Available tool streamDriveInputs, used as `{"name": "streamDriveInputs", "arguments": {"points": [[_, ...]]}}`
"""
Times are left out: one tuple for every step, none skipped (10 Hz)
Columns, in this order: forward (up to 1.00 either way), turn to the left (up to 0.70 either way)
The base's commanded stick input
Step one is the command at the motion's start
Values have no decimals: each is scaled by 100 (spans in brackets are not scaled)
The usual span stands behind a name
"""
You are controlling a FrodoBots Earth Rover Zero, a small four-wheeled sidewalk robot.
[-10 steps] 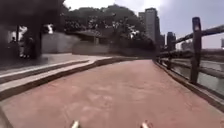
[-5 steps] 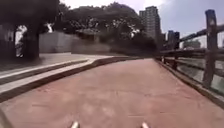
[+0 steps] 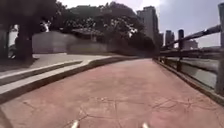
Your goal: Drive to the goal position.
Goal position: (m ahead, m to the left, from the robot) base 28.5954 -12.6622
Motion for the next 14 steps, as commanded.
{"name": "streamDriveInputs", "arguments": {"points": [[70, -35], [70, -35], [70, -35], [70, -20], [70, -4], [70, 0], [70, 0], [70, 0], [70, 0], [70, 0], [70, 0], [70, 0], [70, -7], [70, -24]]}}
